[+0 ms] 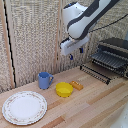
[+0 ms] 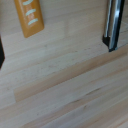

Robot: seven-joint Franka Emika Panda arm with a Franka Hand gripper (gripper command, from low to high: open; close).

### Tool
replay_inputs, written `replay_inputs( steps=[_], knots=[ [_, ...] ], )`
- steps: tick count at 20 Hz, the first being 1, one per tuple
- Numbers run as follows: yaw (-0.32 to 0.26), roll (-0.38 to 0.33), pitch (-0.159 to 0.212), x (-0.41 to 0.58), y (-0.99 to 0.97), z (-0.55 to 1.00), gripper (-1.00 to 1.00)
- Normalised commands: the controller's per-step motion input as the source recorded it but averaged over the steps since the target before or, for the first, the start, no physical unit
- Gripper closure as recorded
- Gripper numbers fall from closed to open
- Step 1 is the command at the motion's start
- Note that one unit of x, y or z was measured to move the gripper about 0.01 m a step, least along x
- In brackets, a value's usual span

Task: Position your gripper near the tray handle while precisely lining it up. Firmly yet gently grip the handle, ensuring a strong hold. Slide the tray into the oven in a steady manner until it's entirely inside. Relinquish the handle as it sits within the oven and extract your gripper with care.

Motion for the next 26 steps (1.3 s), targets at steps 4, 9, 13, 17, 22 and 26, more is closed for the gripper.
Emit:
replay_inputs(
  steps=[4, 9, 13, 17, 22, 26],
  knots=[
    [0.092, -0.342, -0.013, 0.008, -0.28, 0.0, -1.0],
    [0.089, -0.34, -0.007, 0.07, -0.29, -0.04, -1.0],
    [0.096, -0.324, 0.0, 0.14, -0.3, -0.11, -1.0],
    [0.099, -0.313, 0.0, 0.179, -0.32, -0.16, -1.0],
    [0.09, -0.267, 0.001, 0.243, -0.35, -0.16, -1.0],
    [0.071, -0.216, 0.0, 0.269, -0.4, -0.14, -1.0]
  ],
)
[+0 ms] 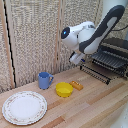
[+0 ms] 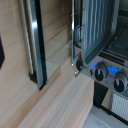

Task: Position your gripper near the tray handle while precisely lining it up. Firmly yet gently grip the handle, ensuring a strong hold. Slide the tray into the oven in a steady manner until it's entirely inside. Relinquish the handle as it sits within the oven and extract your gripper with care.

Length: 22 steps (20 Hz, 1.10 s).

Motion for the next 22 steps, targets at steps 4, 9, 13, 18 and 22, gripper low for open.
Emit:
replay_inputs(
  steps=[4, 9, 13, 18, 22],
  knots=[
    [0.051, -0.197, 0.0, 0.243, -0.44, -0.1, -1.0],
    [0.053, -0.202, 0.024, 0.139, -0.46, -0.07, -1.0],
    [0.04, -0.179, 0.022, 0.014, -0.47, -0.08, -1.0],
    [0.012, -0.17, 0.016, 0.0, -0.44, -0.12, -1.0],
    [-0.008, -0.053, 0.0, 0.024, -0.36, -0.13, -1.0]
  ],
)
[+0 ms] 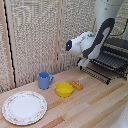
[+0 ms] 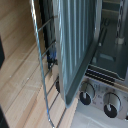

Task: Position your gripper near the tray handle while precisely lining it up. Firmly yet gently grip the handle, ensuring a strong hold. Slide the tray into the oven in a steady manner until it's entirely inside. Relinquish the handle as it sits within the oven and extract your gripper with care.

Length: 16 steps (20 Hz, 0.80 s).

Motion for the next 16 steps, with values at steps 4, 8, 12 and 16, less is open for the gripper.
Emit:
replay_inputs(
  steps=[4, 8, 12, 16],
  knots=[
    [-0.003, 0.0, 0.015, 0.074, -0.37, -0.11, -1.0],
    [0.0, -0.003, 0.034, 0.089, -0.38, -0.1, -1.0],
    [0.001, -0.02, 0.042, 0.076, -0.33, -0.08, 1.0],
    [0.004, -0.079, 0.034, 0.009, -0.11, -0.05, 1.0]
  ],
)
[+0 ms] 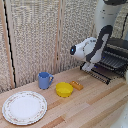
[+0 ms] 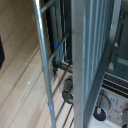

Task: Position your gripper near the tray handle while precisely lining it up. Firmly yet gently grip the handle, ensuring a strong hold. Slide the tray into the oven in a steady manner until it's entirely inside. Relinquish the handle as it sits within the oven and extract your gripper with care.

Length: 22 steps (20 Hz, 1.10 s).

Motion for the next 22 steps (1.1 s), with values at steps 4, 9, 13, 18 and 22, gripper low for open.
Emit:
replay_inputs(
  steps=[4, 9, 13, 18, 22],
  knots=[
    [0.139, -0.242, 0.116, 0.049, 0.04, -0.01, 1.0],
    [0.248, -0.216, 0.112, 0.013, 0.0, -0.03, 1.0],
    [0.245, -0.076, 0.09, 0.013, -0.09, -0.11, 1.0],
    [0.246, 0.101, 0.049, 0.023, -0.26, -0.01, 1.0],
    [0.183, 0.177, 0.028, 0.085, -0.35, 0.1, 1.0]
  ],
)
